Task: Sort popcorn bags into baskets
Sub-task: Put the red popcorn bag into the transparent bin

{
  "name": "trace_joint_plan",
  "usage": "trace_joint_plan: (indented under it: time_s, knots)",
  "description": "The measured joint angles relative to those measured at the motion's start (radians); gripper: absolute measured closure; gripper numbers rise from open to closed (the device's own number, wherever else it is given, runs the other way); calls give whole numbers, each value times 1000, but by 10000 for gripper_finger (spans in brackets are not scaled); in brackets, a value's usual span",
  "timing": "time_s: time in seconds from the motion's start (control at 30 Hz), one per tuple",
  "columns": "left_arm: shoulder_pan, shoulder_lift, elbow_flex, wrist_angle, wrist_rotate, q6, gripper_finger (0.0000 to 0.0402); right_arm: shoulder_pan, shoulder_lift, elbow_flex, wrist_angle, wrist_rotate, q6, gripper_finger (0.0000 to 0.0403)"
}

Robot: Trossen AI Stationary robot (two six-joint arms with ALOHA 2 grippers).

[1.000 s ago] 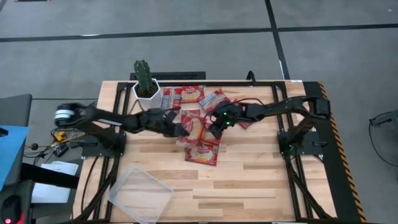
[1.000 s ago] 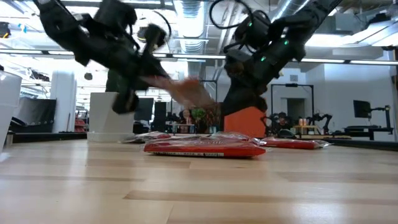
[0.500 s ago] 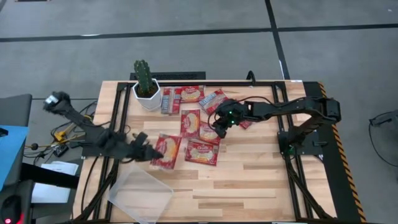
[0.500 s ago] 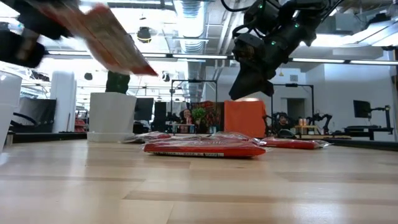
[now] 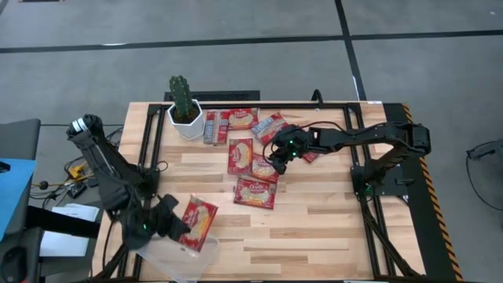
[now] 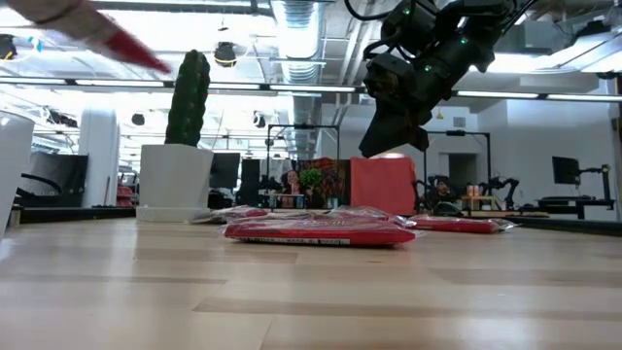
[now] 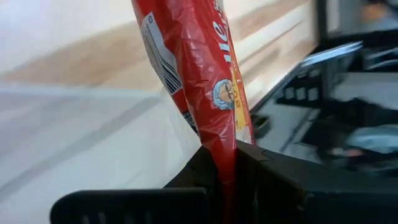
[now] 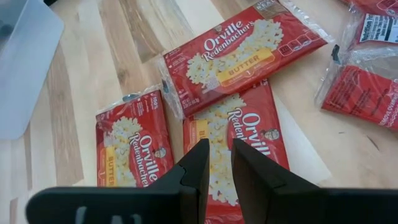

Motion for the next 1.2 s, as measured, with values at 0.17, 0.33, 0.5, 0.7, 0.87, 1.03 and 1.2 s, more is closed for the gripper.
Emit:
trace_joint_plan:
  time_s: [0.17, 0.33, 0.5, 0.7, 0.87, 1.03, 1.2]
  knots:
    - [-56, 164, 70, -63, 73, -146, 399, 1, 0, 0, 0, 0, 0, 310]
    - [-98, 282, 107, -64, 110, -300, 396, 12, 0, 0, -1, 0, 1, 310]
    - [-146, 349, 191, -103, 122, -351, 399, 29, 0, 0, -1, 2, 1, 310]
    - [-170, 389, 307, -296, 212, -349, 397, 34, 0, 0, -1, 9, 1, 310]
    - [-176, 400, 318, -354, 260, -302, 398, 34, 0, 0, -1, 34, 0, 310]
    - [-188, 400, 316, -427, 256, -301, 398, 34, 0, 0, -1, 36, 0, 310]
    - [-203, 400, 316, -449, 272, -284, 398, 34, 0, 0, -1, 38, -2, 310]
